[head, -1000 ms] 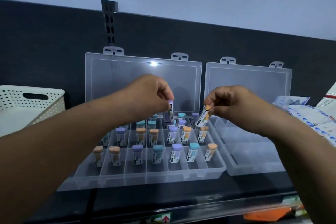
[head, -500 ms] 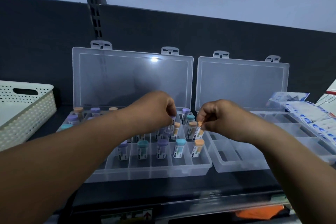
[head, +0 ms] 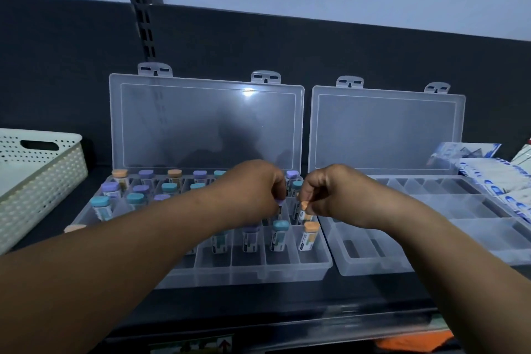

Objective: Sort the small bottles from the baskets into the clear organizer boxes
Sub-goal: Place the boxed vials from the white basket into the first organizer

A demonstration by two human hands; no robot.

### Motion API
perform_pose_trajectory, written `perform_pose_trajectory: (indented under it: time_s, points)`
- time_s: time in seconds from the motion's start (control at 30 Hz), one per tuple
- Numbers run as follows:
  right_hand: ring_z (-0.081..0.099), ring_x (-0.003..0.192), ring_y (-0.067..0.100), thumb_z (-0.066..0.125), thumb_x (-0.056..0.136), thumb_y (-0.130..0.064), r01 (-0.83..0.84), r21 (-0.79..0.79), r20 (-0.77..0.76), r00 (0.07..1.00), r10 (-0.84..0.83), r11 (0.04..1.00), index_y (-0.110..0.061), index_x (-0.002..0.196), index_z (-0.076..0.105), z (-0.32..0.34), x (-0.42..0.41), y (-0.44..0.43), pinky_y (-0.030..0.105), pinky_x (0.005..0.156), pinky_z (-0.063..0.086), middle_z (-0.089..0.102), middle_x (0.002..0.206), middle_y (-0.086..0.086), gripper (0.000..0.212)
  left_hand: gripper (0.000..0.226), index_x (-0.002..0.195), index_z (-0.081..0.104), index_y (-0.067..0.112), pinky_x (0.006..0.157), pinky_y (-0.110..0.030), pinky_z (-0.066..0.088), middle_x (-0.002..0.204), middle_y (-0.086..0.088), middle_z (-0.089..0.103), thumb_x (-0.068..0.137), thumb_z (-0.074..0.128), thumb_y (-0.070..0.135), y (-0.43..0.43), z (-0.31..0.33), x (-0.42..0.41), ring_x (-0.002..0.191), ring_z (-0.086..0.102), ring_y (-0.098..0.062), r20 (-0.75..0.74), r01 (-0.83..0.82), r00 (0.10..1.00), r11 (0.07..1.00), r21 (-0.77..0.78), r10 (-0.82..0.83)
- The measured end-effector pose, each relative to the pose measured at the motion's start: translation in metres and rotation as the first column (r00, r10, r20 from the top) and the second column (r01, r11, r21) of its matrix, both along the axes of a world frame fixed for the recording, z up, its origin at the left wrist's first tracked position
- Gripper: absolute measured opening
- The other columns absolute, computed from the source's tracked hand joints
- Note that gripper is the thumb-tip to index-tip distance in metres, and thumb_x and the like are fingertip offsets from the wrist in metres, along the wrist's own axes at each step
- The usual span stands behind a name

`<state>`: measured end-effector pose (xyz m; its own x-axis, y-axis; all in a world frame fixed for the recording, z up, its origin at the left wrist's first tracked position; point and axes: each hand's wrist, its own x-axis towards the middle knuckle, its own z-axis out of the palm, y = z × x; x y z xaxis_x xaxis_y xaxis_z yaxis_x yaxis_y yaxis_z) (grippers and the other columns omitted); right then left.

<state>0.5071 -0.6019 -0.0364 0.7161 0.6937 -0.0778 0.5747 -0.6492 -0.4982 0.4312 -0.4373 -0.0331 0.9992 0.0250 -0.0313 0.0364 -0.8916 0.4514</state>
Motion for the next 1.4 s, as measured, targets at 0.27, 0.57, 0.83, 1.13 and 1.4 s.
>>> perform_pose_trajectory:
  time_s: [0.27, 0.57, 0.83, 1.13, 1.4]
  points:
    - [0.066, 0.080, 0.005, 0.072, 0.081, -0.008, -0.016, -0.040, -0.001, 1.000, 0.016, 0.999, -0.026, 0.080, 0.070, -0.004, 0.000, 0.000, 0.028, 0.080, 0.057, 0.070, 0.083, -0.010, 0.019, 0.013, 0.089, 0.070, 0.022, 0.061, -0.022, 0.049, 0.094, 0.003, 0.068, 0.084, 0.065, 0.011, -0.003, -0.006, 0.002, 0.060, 0.055, -0.007, -0.045, 0.010, 0.999, 0.998, 0.055, -0.008]
    - [0.067, 0.083, 0.006, 0.072, 0.082, -0.007, -0.017, -0.065, -0.025, 1.000, 0.015, 0.998, -0.022, 0.092, 0.072, 0.003, -0.001, -0.001, 0.023, 0.080, 0.056, 0.071, 0.088, -0.008, 0.018, 0.012, 0.092, 0.071, 0.024, 0.064, -0.026, 0.056, 0.090, 0.003, 0.071, 0.084, 0.068, 0.015, 0.001, -0.007, 0.004, 0.059, 0.060, -0.009, -0.075, 0.014, 0.997, 1.000, 0.021, -0.012]
    - [0.066, 0.083, 0.009, 0.071, 0.084, -0.013, 0.015, -0.078, 0.055, 0.998, -0.010, 0.997, -0.026, 0.090, 0.069, 0.016, -0.007, 0.006, 0.030, 0.081, 0.057, 0.069, 0.089, -0.009, 0.015, 0.019, 0.099, 0.072, 0.023, 0.069, -0.023, 0.053, 0.090, 0.006, 0.071, 0.082, 0.069, 0.016, 0.010, 0.002, 0.000, 0.079, 0.067, -0.014, -0.025, 0.008, 1.000, 0.999, 0.033, -0.007]
    - [0.035, 0.135, 0.017, 0.061, 0.090, -0.039, -0.070, -0.122, 0.484, 0.867, 0.121, 0.990, -0.026, 0.146, 0.038, 0.042, -0.041, 0.065, 0.025, 0.111, 0.026, 0.040, 0.148, -0.004, 0.062, 0.051, 0.135, 0.047, 0.026, 0.107, -0.035, 0.033, 0.137, -0.001, 0.050, 0.087, 0.061, 0.039, 0.075, 0.030, -0.048, 0.126, 0.042, -0.021, 0.337, -0.132, 0.942, 0.916, 0.379, -0.003]
    - [0.009, 0.149, 0.016, 0.052, 0.092, -0.051, -0.221, -0.204, 0.495, 0.817, 0.295, 0.954, -0.028, 0.154, 0.011, 0.056, -0.083, 0.170, 0.032, 0.121, 0.011, 0.008, 0.163, -0.003, 0.078, 0.075, 0.150, 0.024, 0.025, 0.114, -0.031, 0.017, 0.156, 0.002, 0.024, 0.087, 0.059, 0.048, 0.181, 0.050, -0.121, 0.144, 0.020, -0.016, 0.356, -0.345, 0.913, 0.838, 0.423, 0.197]
